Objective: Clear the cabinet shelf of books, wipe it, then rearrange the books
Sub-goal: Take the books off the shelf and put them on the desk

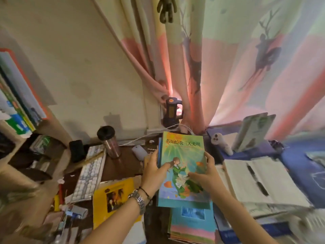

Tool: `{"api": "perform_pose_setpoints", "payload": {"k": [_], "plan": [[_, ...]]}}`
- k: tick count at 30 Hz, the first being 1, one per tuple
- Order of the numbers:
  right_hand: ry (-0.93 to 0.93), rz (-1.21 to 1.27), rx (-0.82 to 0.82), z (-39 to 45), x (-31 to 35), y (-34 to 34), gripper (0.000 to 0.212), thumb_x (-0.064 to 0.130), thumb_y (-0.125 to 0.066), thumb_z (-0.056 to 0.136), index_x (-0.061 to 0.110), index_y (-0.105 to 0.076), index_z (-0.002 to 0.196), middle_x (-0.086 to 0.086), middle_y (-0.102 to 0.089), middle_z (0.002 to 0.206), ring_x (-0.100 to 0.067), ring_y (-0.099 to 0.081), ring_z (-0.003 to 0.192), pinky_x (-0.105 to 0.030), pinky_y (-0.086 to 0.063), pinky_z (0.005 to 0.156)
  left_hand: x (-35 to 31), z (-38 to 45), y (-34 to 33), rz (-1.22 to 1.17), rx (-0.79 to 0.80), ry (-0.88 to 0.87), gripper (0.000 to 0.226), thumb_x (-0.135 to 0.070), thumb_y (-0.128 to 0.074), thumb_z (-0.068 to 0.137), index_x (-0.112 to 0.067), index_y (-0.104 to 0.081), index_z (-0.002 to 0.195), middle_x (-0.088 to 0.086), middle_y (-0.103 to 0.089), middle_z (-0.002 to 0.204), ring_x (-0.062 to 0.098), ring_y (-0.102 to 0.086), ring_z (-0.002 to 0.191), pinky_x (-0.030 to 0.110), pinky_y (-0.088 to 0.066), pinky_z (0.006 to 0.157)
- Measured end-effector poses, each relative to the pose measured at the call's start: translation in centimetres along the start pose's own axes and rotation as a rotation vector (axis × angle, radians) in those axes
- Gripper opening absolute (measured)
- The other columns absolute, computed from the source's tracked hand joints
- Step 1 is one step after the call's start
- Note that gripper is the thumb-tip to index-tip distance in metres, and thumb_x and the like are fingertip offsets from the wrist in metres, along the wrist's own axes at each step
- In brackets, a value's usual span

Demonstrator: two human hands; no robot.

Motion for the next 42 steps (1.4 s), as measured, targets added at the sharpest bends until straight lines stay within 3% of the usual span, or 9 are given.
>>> {"api": "perform_pose_setpoints", "payload": {"k": [5,11,16,20,25,28,31,36,42], "plan": [[-0.135,-0.071,-0.076,-1.5,-4.8,2.7,0.080,-0.017,-0.067,0.072,0.030,-0.031,0.127,-0.005,-0.053,0.122,-0.024,-0.058,0.111,-0.041,-0.056,0.086,4.5,-0.5,-4.1,-0.019,0.106,0.147,0.042,-0.013,-0.067,0.086,-0.030,-0.052,0.121,-0.009,-0.069,0.104,0.008,-0.067,0.091,0.029,-0.055,0.077],[-0.302,-0.147,-0.100,-2.1,-9.5,4.2,0.085,-0.014,-0.061,0.072,0.026,-0.032,0.142,0.007,-0.054,0.109,-0.016,-0.055,0.107,-0.031,-0.055,0.078,9.0,-0.8,-6.4,0.119,0.150,0.275,0.034,-0.010,-0.061,0.088,-0.030,-0.050,0.113,-0.012,-0.066,0.098,0.013,-0.066,0.092,0.038,-0.055,0.083],[-0.343,-0.156,-0.081,-2.6,-11.7,4.6,0.087,-0.012,-0.062,0.065,0.032,-0.038,0.136,0.004,-0.061,0.111,-0.020,-0.062,0.102,-0.046,-0.058,0.080,11.0,-0.6,-6.5,0.223,0.134,0.290,0.035,-0.016,-0.066,0.086,-0.022,-0.055,0.118,-0.008,-0.069,0.101,0.013,-0.067,0.089,0.038,-0.056,0.081],[-0.317,-0.177,-0.065,-2.6,-11.9,5.0,0.085,-0.010,-0.065,0.068,0.036,-0.038,0.134,0.006,-0.062,0.111,-0.020,-0.062,0.104,-0.048,-0.057,0.082,10.9,-0.2,-6.3,0.303,0.142,0.280,0.032,-0.020,-0.069,0.083,-0.032,-0.049,0.104,-0.007,-0.068,0.097,0.016,-0.068,0.086,0.036,-0.057,0.076],[-0.290,-0.315,-0.036,-2.6,-11.6,5.1,0.086,-0.007,-0.069,0.073,0.033,-0.035,0.140,0.009,-0.060,0.108,-0.015,-0.061,0.101,-0.032,-0.057,0.070,10.7,0.0,-5.9,0.394,0.207,0.271,0.033,-0.023,-0.071,0.083,-0.028,-0.047,0.106,-0.003,-0.067,0.102,0.018,-0.068,0.091,0.034,-0.057,0.078],[-0.286,-0.412,-0.015,-2.5,-11.5,5.2,0.084,-0.002,-0.071,0.074,0.029,-0.033,0.142,0.007,-0.060,0.109,-0.016,-0.060,0.103,-0.034,-0.056,0.076,10.7,0.3,-5.7,0.444,0.297,0.268,0.046,-0.020,-0.072,0.080,-0.019,-0.048,0.120,0.002,-0.066,0.111,0.019,-0.066,0.096,0.037,-0.056,0.083],[-0.287,-0.567,0.020,-2.4,-11.0,5.0,0.071,0.003,-0.070,0.076,0.019,-0.039,0.138,0.005,-0.057,0.109,-0.015,-0.058,0.101,-0.030,-0.053,0.079,10.2,0.3,-5.4,0.526,0.361,0.251,0.045,-0.017,-0.072,0.079,-0.014,-0.051,0.119,0.005,-0.066,0.113,0.020,-0.066,0.097,0.039,-0.056,0.084],[-0.143,-1.098,0.077,-1.7,-8.2,4.5,0.049,0.033,-0.054,0.093,0.021,-0.039,0.137,-0.003,-0.043,0.132,-0.022,-0.042,0.120,-0.032,-0.045,0.092,8.2,0.1,-4.0,0.744,0.393,0.160,0.037,-0.028,-0.069,0.084,-0.015,-0.056,0.116,0.002,-0.065,0.104,0.015,-0.060,0.088,0.029,-0.049,0.076],[0.047,-1.166,0.244,-0.1,-2.3,1.9,0.048,0.036,-0.059,0.091,0.026,-0.045,0.136,0.004,-0.049,0.137,-0.017,-0.045,0.125,-0.028,-0.045,0.095,2.8,1.0,1.7,0.945,0.282,0.027,0.031,-0.035,-0.061,0.087,-0.028,-0.061,0.117,-0.008,-0.066,0.112,0.015,-0.062,0.103,0.026,-0.049,0.082]]}}
Point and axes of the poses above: each hand's wrist, its own z-axis towards the middle knuckle, its own y-axis out of the back of the hand, x = y × z, the point moved 3 cm from there along z, towards the middle knuckle
